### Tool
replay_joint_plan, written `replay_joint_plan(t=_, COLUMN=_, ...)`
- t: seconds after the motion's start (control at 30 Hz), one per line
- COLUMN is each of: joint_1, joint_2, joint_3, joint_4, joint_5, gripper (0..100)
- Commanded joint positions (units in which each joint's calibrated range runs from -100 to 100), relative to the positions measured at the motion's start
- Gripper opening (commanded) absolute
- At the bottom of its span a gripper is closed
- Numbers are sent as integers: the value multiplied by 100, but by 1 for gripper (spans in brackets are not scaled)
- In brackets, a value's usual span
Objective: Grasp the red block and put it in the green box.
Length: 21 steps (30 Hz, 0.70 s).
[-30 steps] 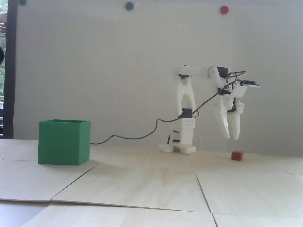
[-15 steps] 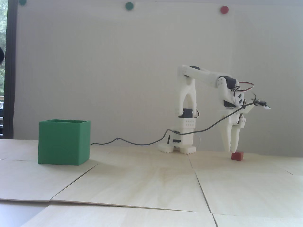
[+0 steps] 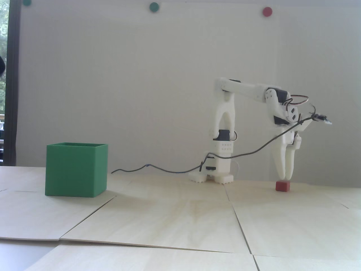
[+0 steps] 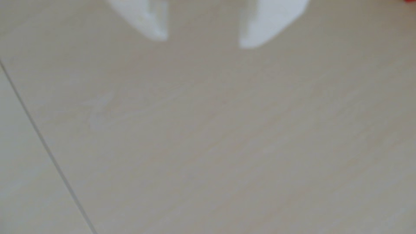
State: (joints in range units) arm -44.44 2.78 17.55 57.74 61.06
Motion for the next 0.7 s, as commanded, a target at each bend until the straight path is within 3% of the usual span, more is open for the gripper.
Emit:
replay_joint_plan(t=0.0, joint_1=130, joint_2=65, joint_3=-752, joint_4=-65, joint_5=125, gripper=11)
replay_joint_plan(t=0.23, joint_1=-811, joint_2=-116, joint_3=-814, joint_4=348, joint_5=89, gripper=11)
replay_joint_plan(t=0.5, joint_1=-675, joint_2=-116, joint_3=-752, joint_4=373, joint_5=125, gripper=11)
replay_joint_plan(t=0.67, joint_1=-1165, joint_2=-156, joint_3=-743, joint_4=390, joint_5=89, gripper=11)
